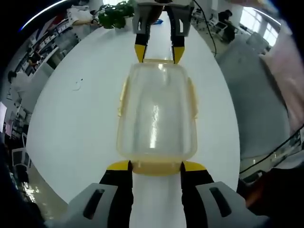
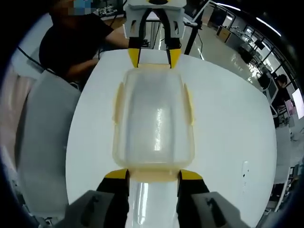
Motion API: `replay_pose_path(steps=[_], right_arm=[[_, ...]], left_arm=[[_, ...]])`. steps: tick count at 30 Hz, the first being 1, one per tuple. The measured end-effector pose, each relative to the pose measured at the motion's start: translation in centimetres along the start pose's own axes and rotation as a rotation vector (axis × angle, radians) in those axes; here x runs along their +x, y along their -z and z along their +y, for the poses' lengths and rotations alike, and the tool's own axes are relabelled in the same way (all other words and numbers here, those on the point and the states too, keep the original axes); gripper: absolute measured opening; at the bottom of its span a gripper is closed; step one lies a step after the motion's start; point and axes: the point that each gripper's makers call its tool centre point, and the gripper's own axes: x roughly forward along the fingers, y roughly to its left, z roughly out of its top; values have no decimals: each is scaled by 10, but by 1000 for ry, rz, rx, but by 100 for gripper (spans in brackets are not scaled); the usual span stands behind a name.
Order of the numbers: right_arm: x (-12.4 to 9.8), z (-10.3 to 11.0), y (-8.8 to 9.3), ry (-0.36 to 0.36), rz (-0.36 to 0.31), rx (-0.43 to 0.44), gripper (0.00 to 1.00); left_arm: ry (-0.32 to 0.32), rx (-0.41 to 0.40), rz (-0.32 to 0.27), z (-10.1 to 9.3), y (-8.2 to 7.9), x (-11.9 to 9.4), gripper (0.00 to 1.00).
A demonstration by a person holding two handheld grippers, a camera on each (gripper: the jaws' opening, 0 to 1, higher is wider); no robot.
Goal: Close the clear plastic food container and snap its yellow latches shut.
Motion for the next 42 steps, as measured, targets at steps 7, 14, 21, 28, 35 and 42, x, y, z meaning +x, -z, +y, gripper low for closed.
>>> replay_pose_path(steps=[7, 14, 21, 28, 35, 42], right_arm=[[-8, 1, 19, 11, 20, -8, 36], [-13, 3, 38, 17, 35, -5, 36], [-22, 2, 58, 32, 58, 5, 36], [-34, -1, 78, 56, 54, 5, 36], [-40, -3, 98, 60, 56, 28, 36], [-41, -6, 116, 69, 76, 35, 36]], left_arm=[[5, -2, -20, -4, -19, 5, 37], [-2, -3, -23, -6, -36, 15, 37], [-3, 9, -40, -5, -57, 23, 37], [6, 20, -47, -1, -77, 31, 37], [13, 38, -66, 2, -97, 40, 37], [9, 42, -68, 4, -113, 49, 36]])
